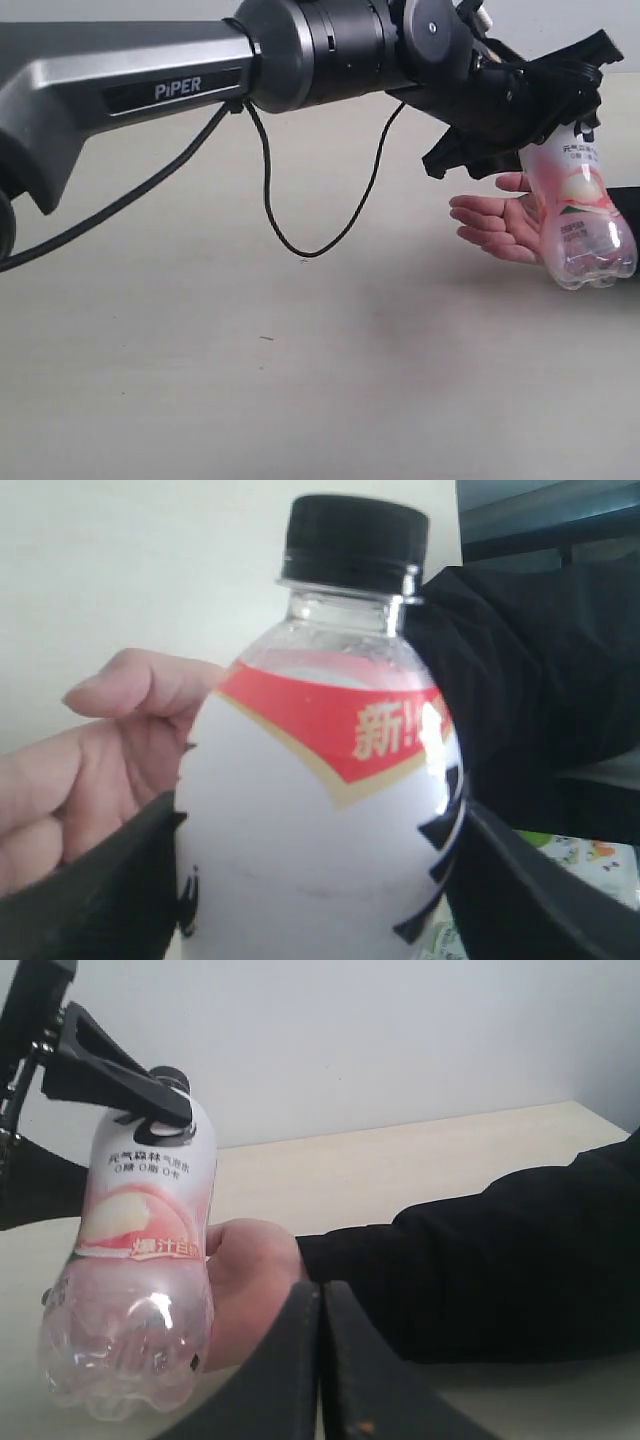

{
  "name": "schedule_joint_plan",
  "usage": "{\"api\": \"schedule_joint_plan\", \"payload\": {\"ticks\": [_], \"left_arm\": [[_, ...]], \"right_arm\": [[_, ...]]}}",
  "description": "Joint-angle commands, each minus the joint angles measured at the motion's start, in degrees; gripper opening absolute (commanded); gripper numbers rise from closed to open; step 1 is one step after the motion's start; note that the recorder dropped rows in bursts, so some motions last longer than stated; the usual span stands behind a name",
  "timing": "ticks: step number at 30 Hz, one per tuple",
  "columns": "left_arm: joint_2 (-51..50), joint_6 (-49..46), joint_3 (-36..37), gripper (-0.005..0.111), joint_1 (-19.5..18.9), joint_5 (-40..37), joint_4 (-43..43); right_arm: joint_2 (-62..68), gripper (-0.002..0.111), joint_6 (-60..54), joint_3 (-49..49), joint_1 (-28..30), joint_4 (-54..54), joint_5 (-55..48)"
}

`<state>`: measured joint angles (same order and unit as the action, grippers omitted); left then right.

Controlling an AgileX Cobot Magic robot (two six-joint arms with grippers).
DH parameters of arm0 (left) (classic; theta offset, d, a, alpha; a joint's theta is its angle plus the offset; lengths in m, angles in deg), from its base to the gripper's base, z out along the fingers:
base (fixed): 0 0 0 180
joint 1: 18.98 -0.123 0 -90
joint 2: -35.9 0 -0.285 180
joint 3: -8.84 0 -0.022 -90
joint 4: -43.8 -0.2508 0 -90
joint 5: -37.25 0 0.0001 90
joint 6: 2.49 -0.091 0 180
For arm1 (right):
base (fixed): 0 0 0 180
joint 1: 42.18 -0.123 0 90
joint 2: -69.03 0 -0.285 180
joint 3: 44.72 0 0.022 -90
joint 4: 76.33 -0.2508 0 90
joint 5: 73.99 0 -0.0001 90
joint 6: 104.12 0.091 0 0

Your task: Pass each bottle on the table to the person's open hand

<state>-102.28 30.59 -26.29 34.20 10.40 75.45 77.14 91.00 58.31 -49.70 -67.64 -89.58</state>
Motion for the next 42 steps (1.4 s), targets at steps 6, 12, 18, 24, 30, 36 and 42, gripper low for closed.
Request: {"api": "schedule_joint_plan", "payload": {"ticks": [6,12,18,24,30,36,42], "left_arm": [[-3.8,0.3,-0.3,0.000,-0.1,2.3,-2.6],[-4.3,0.3,-0.3,0.003,-0.1,2.2,-2.3],[-4.3,0.1,-0.3,0.029,-0.1,2.2,-2.5],[-4.3,-3.1,-0.3,0.049,-0.1,2.2,-2.7],[-4.3,-3.5,-0.3,0.057,-0.1,2.2,-2.7],[-4.3,-4.4,-0.3,0.065,-0.1,2.0,-2.7],[-4.3,-6.1,-0.3,0.076,-0.1,1.7,-2.7]], "right_arm": [[-0.3,0.000,0.0,-0.3,-0.2,0.2,0.5],[-0.3,0.000,0.0,-0.3,-0.2,0.2,0.5],[-0.3,0.000,0.0,-0.3,-0.2,0.2,0.5],[-0.3,0.000,0.0,-0.3,-0.2,0.2,0.5],[-0.3,0.000,0.0,-0.3,-0.2,0.2,0.5],[-0.3,0.000,0.0,-0.3,-0.2,0.2,0.5],[-0.3,0.000,0.0,-0.3,-0.2,0.2,0.5]]}}
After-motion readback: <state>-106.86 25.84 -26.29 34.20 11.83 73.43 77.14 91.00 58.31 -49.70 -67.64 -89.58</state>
